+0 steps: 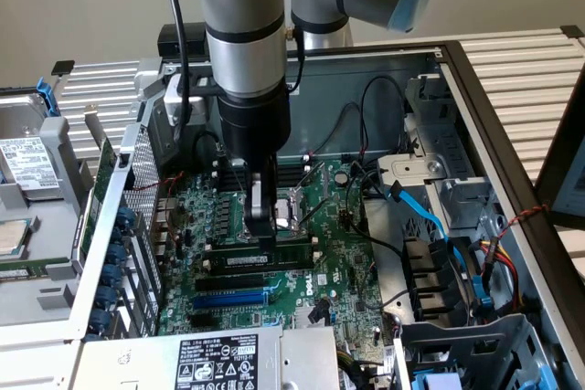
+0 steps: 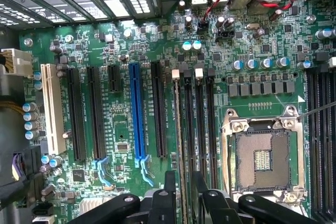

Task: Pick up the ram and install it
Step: 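Press down the ram until it locks into place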

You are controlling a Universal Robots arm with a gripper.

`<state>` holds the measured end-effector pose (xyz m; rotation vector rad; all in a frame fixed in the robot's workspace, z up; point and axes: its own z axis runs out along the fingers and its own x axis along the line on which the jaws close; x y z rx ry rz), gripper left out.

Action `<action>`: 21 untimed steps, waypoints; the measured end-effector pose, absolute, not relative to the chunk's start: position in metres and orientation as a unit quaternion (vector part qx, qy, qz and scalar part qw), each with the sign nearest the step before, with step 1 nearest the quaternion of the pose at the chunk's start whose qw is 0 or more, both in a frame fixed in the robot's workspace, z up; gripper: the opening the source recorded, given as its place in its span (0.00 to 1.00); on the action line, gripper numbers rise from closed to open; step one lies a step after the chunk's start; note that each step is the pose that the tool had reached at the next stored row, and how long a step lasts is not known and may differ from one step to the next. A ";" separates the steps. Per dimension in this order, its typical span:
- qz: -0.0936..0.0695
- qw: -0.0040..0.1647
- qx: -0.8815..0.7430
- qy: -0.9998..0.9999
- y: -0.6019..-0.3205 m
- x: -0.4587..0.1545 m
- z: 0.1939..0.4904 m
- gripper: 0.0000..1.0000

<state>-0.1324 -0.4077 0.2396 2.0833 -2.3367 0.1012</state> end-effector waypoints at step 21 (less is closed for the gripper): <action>0.018 0.031 0.664 -0.746 -0.407 -0.131 0.244 0.11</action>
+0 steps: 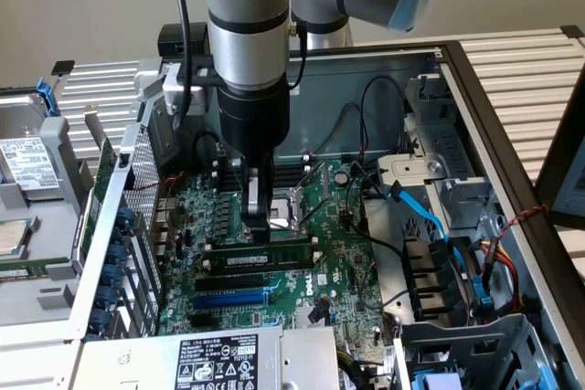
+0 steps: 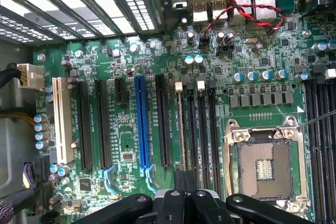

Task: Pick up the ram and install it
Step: 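Press down the ram until it locks into place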

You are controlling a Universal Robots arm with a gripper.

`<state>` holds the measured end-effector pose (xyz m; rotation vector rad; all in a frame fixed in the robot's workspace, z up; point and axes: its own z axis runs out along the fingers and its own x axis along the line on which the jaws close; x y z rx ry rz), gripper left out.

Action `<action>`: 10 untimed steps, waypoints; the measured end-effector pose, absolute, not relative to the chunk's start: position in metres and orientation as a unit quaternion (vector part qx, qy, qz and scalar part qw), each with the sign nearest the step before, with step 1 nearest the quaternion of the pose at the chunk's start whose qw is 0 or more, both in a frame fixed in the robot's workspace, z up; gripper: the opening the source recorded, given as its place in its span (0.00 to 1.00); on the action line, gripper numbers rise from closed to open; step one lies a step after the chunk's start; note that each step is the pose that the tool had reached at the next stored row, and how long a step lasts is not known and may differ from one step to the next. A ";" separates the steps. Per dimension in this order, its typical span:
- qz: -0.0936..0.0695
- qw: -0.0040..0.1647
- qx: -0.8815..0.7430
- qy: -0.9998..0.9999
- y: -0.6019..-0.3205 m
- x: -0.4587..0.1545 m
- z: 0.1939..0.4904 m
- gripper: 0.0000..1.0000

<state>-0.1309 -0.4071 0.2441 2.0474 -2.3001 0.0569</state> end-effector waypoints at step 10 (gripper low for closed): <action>0.019 0.028 0.689 -0.724 -0.407 -0.131 0.241 0.11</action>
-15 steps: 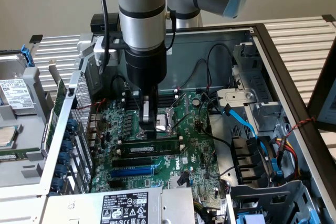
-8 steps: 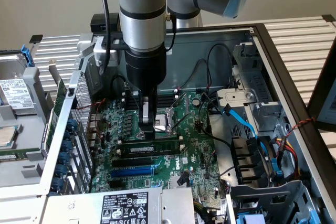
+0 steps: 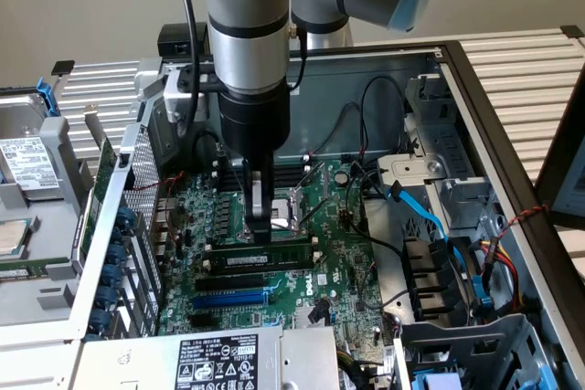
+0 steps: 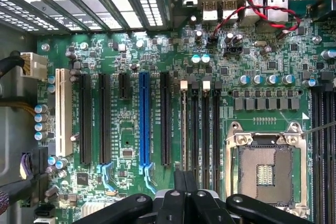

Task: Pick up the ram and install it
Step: 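Press down the ram until it locks into place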

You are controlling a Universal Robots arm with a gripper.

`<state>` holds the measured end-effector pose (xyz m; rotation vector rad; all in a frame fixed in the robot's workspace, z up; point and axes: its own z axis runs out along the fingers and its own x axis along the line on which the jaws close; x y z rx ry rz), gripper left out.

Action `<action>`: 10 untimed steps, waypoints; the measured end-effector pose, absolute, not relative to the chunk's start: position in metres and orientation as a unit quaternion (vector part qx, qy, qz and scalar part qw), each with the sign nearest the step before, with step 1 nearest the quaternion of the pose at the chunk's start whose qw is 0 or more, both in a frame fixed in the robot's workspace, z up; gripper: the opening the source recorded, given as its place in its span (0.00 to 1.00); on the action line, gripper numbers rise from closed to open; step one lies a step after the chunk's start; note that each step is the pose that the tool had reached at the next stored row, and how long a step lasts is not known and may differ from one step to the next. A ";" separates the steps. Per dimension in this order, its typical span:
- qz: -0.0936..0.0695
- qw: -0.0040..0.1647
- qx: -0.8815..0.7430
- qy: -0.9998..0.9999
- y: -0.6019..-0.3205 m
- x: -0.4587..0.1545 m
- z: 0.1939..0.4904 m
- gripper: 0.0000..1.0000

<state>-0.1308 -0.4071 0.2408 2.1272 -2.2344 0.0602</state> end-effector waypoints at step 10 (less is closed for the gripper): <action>0.016 0.021 0.706 -0.708 -0.407 -0.131 0.237 0.11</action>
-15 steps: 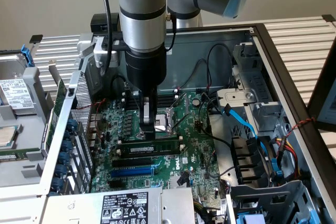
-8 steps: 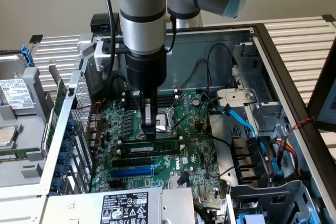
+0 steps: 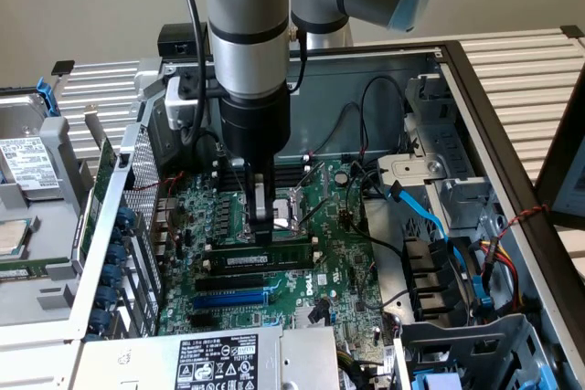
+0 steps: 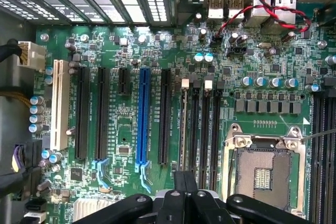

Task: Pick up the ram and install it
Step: 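Press down the ram until it locks into place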

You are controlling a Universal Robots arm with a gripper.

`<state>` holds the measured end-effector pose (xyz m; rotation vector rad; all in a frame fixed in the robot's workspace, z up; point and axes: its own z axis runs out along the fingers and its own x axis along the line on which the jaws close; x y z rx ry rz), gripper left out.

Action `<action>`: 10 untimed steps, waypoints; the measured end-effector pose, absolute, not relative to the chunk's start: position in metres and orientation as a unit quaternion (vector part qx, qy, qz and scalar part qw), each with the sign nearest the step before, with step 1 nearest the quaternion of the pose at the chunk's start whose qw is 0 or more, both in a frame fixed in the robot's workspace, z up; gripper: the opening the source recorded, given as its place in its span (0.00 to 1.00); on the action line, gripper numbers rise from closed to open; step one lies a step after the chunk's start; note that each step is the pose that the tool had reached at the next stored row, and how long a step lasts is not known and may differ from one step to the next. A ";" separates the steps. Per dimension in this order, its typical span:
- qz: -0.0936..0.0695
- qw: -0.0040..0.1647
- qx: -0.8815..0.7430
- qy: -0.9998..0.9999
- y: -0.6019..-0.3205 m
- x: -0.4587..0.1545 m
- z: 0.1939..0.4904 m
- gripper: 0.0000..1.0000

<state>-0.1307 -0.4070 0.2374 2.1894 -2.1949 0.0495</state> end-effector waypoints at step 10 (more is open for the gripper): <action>0.016 0.020 0.710 -0.703 -0.407 -0.131 0.234 0.11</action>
